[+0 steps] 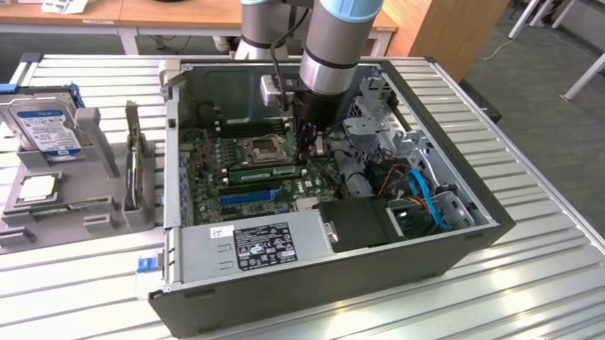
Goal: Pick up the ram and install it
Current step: 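Press down the ram until it locks into place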
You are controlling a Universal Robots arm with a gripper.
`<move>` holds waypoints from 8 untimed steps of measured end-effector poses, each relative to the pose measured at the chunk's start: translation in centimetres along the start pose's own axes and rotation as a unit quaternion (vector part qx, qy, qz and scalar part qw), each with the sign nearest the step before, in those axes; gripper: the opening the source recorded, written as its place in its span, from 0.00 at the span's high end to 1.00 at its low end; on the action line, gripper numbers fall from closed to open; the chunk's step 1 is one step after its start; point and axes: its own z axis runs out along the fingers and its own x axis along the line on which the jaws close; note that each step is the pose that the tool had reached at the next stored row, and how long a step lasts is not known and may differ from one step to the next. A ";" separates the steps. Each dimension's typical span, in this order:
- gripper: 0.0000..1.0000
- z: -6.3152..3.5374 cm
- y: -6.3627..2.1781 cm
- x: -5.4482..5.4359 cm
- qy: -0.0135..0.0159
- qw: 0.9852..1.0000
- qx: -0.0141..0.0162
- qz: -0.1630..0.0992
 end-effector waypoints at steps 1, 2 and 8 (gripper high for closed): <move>0.90 0.03 0.00 0.0 0.000 1.000 0.000 0.000; 0.90 0.05 0.00 0.0 0.000 1.000 0.000 0.000; 0.90 0.12 -0.01 0.0 0.000 1.000 0.000 0.000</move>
